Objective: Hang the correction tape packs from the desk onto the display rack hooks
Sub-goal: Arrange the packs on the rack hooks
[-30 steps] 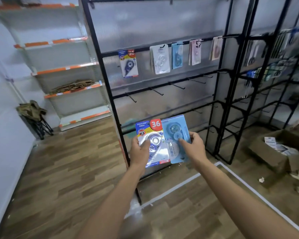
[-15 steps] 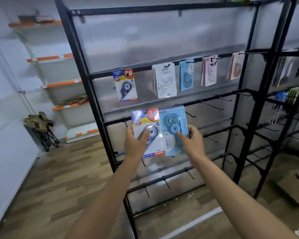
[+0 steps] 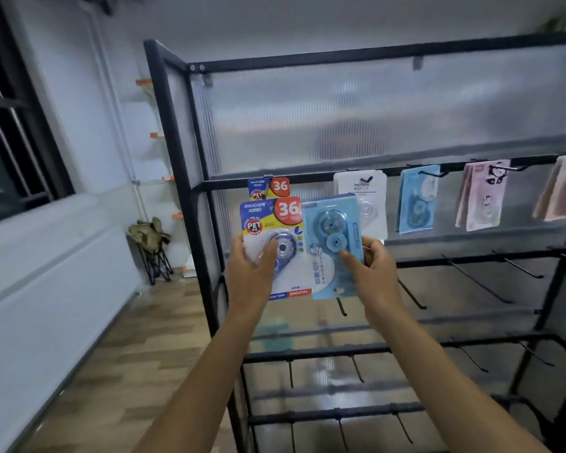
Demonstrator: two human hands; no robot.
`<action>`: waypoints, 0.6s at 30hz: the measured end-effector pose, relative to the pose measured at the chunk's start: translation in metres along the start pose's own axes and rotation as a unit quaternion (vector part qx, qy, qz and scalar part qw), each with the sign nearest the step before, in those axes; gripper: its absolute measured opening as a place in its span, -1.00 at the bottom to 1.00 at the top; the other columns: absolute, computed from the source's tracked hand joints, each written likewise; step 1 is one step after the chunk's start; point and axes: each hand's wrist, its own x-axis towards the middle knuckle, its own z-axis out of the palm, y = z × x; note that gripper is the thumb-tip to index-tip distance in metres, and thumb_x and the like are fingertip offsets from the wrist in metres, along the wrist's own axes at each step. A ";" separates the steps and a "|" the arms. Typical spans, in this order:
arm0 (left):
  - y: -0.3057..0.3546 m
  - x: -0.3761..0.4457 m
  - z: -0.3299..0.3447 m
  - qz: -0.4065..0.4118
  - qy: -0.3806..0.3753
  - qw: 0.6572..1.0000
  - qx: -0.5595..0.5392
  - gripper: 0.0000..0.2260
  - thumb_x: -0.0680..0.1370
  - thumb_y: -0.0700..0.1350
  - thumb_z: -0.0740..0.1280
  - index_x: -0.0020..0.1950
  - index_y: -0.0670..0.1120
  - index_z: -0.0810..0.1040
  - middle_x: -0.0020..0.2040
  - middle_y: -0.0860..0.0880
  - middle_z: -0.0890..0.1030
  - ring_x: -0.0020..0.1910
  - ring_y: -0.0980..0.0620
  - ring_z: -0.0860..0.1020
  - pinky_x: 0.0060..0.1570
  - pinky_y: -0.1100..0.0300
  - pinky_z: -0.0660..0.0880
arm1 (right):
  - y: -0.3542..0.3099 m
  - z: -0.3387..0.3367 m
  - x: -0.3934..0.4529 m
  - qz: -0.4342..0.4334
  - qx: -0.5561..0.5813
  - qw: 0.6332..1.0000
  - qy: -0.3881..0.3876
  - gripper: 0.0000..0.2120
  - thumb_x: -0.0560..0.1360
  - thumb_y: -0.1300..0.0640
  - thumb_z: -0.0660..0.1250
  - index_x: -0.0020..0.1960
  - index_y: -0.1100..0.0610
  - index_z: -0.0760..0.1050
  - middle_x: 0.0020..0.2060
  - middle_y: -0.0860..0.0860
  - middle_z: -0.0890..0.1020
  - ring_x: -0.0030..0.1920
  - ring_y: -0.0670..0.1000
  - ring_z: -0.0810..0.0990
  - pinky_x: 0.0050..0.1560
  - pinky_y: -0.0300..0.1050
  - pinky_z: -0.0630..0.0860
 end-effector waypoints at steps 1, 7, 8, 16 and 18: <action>0.001 0.004 0.000 0.010 0.007 1.000 0.001 -0.72 0.52 -0.04 0.40 0.18 -0.05 0.46 0.01 0.02 0.63 -0.13 0.21 0.64 -0.27 0.31 0.56 | -0.001 0.003 0.004 0.000 0.004 1.000 -0.004 -0.84 0.49 0.13 0.39 0.01 -0.03 0.45 -0.03 0.05 0.65 -0.05 0.03 0.66 -0.13 0.00 0.63; 0.000 0.022 0.001 0.031 -0.004 0.999 0.023 -0.69 0.52 -0.01 0.38 0.22 -0.07 0.47 -0.01 0.07 0.63 -0.15 0.34 0.61 -0.37 0.47 0.46 | 0.002 0.009 0.020 0.005 0.033 0.999 -0.008 -0.84 0.49 0.16 0.38 0.01 -0.02 0.47 -0.05 0.06 0.66 -0.11 -0.02 0.67 -0.25 -0.16 0.59; -0.001 0.023 0.001 0.031 -0.004 0.999 0.022 -0.68 0.52 0.00 0.37 0.22 -0.08 0.47 0.01 0.06 0.63 -0.14 0.32 0.61 -0.36 0.46 0.47 | 0.003 0.010 0.021 0.006 0.036 0.999 -0.009 -0.85 0.50 0.17 0.37 0.01 -0.02 0.47 -0.06 0.05 0.66 -0.13 -0.04 0.67 -0.29 -0.22 0.57; -0.010 0.028 -0.005 0.039 0.011 0.999 0.035 -0.64 0.53 -0.02 0.38 0.30 -0.08 0.47 0.03 0.03 0.64 -0.12 0.28 0.61 -0.33 0.45 0.47 | 0.009 0.013 0.026 0.013 0.087 0.995 -0.036 -0.81 0.49 0.21 0.36 0.07 0.04 0.49 -0.13 0.00 0.69 -0.18 -0.07 0.69 -0.33 -0.27 0.55; -0.015 0.033 -0.004 0.031 0.006 0.999 0.040 -0.63 0.53 0.01 0.38 0.30 -0.08 0.47 0.04 0.01 0.64 -0.10 0.21 0.63 -0.34 0.42 0.50 | 0.010 0.013 0.026 0.016 0.092 0.995 -0.037 -0.81 0.49 0.22 0.36 0.07 0.05 0.49 -0.13 -0.01 0.69 -0.18 -0.08 0.69 -0.32 -0.28 0.55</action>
